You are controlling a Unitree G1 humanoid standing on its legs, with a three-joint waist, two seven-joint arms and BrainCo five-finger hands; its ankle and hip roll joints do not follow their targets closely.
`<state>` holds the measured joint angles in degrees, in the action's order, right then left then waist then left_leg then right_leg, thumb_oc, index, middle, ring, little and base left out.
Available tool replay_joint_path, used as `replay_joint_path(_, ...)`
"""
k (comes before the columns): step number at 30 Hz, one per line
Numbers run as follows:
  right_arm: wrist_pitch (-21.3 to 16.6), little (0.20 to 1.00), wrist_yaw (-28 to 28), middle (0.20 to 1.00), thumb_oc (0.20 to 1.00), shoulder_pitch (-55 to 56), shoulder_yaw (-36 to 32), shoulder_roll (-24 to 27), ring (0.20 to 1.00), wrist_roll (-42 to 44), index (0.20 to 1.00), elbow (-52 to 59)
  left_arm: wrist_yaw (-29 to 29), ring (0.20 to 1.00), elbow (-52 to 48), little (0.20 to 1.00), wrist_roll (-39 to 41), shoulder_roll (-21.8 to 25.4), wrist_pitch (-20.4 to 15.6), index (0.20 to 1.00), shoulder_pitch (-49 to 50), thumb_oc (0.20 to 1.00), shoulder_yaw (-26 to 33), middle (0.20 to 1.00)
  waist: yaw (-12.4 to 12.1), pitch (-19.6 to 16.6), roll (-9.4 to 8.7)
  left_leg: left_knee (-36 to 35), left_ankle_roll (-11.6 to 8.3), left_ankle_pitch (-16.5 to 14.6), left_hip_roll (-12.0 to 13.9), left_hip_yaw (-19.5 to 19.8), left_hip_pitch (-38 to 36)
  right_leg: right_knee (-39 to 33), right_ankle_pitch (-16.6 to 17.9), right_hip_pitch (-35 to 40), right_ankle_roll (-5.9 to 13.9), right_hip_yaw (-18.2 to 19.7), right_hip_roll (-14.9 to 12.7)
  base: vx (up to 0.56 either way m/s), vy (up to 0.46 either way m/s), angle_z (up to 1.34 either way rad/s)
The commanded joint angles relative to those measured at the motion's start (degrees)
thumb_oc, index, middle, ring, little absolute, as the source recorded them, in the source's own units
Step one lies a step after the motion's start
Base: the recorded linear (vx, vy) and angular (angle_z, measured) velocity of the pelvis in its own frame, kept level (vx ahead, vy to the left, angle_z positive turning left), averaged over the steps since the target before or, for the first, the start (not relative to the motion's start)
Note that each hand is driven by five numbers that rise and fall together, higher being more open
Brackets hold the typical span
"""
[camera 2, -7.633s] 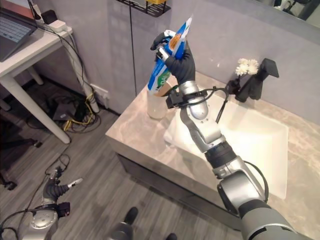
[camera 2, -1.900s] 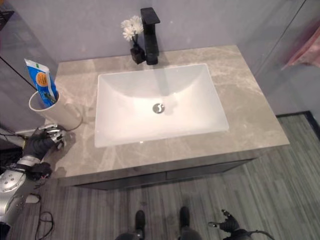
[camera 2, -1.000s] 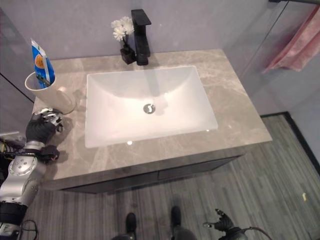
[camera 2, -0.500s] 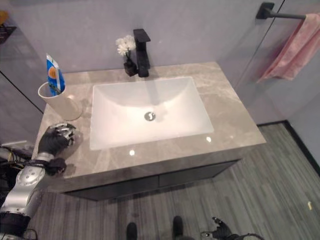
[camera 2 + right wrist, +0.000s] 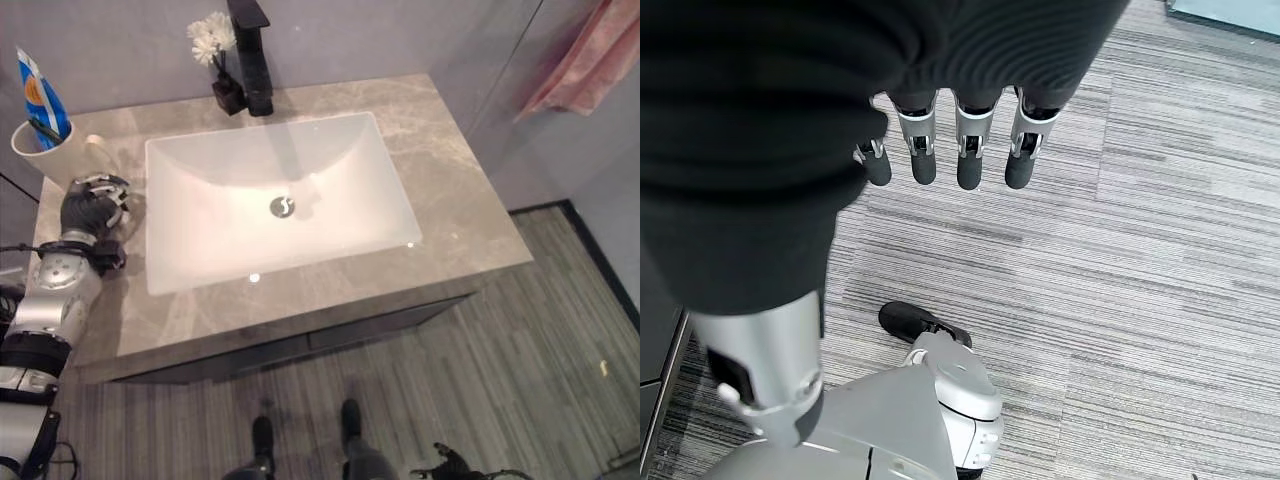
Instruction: Put brush and paste in cup on sink, flatten towel.
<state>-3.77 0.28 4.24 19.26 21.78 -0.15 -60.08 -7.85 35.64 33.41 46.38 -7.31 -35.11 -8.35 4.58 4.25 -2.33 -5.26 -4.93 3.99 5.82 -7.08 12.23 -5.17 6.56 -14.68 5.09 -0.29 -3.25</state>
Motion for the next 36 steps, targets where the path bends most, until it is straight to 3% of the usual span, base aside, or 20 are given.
replay_joint_path(1, -0.28, 1.0, -0.64, 1.0, 1.0, -1.94, 1.06, 2.98, 1.0, 1.9, 1.0, 1.12, -0.89, 0.2, 7.28, 0.2, 1.58, 2.55, 0.25, 0.2, -5.92, 0.2, -3.43, 0.2, 0.6, 1.88, 0.58, 0.26, -0.56, -1.15, 0.97, 2.56, -2.13, 0.17, -1.16, 3.76, 4.34, -2.57, -3.86, 0.0, 0.0, 0.0)
replay_joint_path(7, -0.6, 1.0, -0.97, 1.0, 1.0, -1.91, 1.87, 2.44, 1.0, 2.54, 1.0, 1.21, -1.17, 0.2, 6.54, 0.2, 2.72, 1.82, -0.6, 0.2, -7.17, 0.2, -4.67, 0.2, 0.62, 2.01, 0.18, 0.26, -0.54, -1.13, 0.94, 3.55, -1.88, 0.17, -1.44, 4.24, 4.15, -3.18, -3.81, 0.0, -0.003, 0.01)
replay_joint_path(17, -0.51, 1.0, -0.42, 1.0, 1.0, 0.34, 0.22, 1.37, 1.0, 0.14, 1.0, -0.32, 1.22, 0.2, -10.94, 0.2, 3.53, 1.14, -2.84, 0.2, 9.67, 0.2, 3.24, 0.2, -1.21, -0.77, -0.77, 0.26, 0.03, -2.66, 0.44, 3.8, -5.07, 0.17, -2.29, 7.52, 4.01, -3.67, -4.0, 0.02, 0.004, 0.05)
replay_joint_path(29, -0.27, 1.0, 0.33, 1.0, 1.0, 0.68, -0.61, 1.39, 1.0, -1.23, 1.0, -3.09, 2.13, 0.2, -11.87, 0.2, 4.32, 4.11, -2.54, 0.2, 16.46, 0.2, 8.69, 0.2, -2.14, -2.52, -0.4, 0.26, 0.57, -2.85, -0.21, 3.77, -6.23, 0.17, -1.75, 8.59, 4.32, -3.54, -4.62, -0.01, 0.015, 0.01)
replay_joint_path(32, 0.1, 1.0, 0.43, 1.0, 1.0, 0.23, 0.01, 1.09, 1.0, -1.77, 1.0, -4.03, 1.52, 0.2, -12.44, 0.2, 4.37, 3.28, -3.0, 0.2, 15.72, 0.2, 8.49, 0.2, -2.2, -2.8, -0.38, 0.26, 0.7, -3.01, -0.43, 4.04, -6.49, 0.17, -1.79, 9.12, 4.4, -3.73, -4.89, 0.0, 0.03, 0.01)
replay_joint_path(36, 0.03, 1.0, 0.77, 1.0, 1.0, 0.2, -0.9, 0.19, 1.0, -2.3, 1.0, -5.55, 1.94, 0.2, -20.32, 0.2, 0.99, -1.48, -5.08, 0.2, 20.82, 0.2, 10.5, 0.2, -2.21, -4.04, -0.81, 0.26, 1.67, -4.62, -1.42, 4.14, -9.57, 0.45, -2.31, 12.46, 4.55, -3.72, -5.6, 0.03, 0.098, 0.04)
